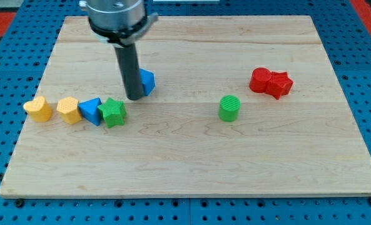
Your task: Drag the blue cube into the red blocks
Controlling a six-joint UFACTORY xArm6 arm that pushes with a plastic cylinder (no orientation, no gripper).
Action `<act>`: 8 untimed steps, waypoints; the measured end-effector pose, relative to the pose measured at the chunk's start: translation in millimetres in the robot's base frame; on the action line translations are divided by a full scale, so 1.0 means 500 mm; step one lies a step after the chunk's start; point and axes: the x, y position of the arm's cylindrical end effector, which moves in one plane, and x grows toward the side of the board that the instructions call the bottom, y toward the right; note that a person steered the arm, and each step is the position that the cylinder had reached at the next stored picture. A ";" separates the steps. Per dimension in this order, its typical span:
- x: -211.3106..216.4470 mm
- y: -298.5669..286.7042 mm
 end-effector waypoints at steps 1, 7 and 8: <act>-0.073 -0.009; -0.163 0.469; -0.167 0.546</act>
